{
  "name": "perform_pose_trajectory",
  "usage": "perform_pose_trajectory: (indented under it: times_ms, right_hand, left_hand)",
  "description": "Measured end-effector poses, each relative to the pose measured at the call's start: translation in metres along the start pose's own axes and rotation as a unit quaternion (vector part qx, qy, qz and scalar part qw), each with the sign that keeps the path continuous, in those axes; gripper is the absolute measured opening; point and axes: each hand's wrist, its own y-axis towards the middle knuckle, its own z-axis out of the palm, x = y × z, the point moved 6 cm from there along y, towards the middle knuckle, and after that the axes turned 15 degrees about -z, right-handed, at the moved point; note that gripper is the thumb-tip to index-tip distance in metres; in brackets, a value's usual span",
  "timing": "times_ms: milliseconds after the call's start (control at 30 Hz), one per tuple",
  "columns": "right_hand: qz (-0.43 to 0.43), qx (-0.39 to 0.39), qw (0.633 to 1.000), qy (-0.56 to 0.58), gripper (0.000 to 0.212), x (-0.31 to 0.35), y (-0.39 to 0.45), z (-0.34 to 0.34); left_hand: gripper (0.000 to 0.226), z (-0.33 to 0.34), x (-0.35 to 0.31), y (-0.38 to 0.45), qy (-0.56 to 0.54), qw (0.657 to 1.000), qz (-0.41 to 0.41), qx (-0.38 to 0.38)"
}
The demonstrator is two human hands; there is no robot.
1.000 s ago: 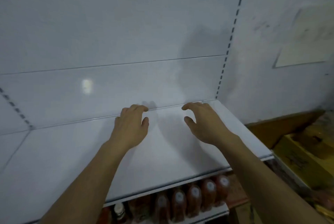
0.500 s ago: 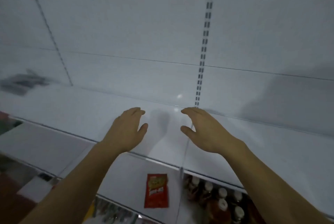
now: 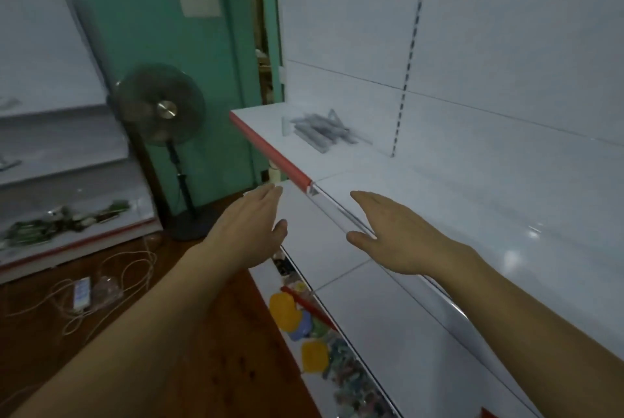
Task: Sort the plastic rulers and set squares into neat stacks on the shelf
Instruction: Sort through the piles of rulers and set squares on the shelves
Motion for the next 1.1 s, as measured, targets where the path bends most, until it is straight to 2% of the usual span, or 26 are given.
perform_pose_trajectory:
  times_ms: [267,533,667,833,967,1100]
  right_hand:
    - [-0.045,0.029,0.999,-0.01,0.059,-0.022,0.161,0.021]
    - [-0.066,0.042,0.997,0.0,0.057,-0.075,0.32,0.023]
    - [-0.08,0.043,0.996,0.014,0.056,-0.098,0.374,0.034]
    - [-0.043,0.005,0.999,0.009,0.067,-0.161,0.407,0.036]
    - [0.044,-0.031,0.999,-0.008,0.059,-0.229,0.416,0.025]
    - [0.168,-0.087,0.981,-0.043,0.054,-0.292,0.435,0.018]
  left_hand:
    - [0.066,-0.004,0.078,0.109,0.016,0.998,-0.059,-0.012]
    - [0.061,0.0,0.124,0.242,0.006,0.997,-0.076,-0.009]
    - [0.061,0.007,0.148,0.3,0.014,0.995,-0.095,0.006]
    - [0.044,0.035,0.131,0.392,-0.028,0.999,-0.029,0.024]
    - [0.06,0.073,0.091,0.475,-0.044,0.997,0.045,0.043]
    - [0.059,0.101,0.039,0.572,-0.065,0.978,0.182,0.084]
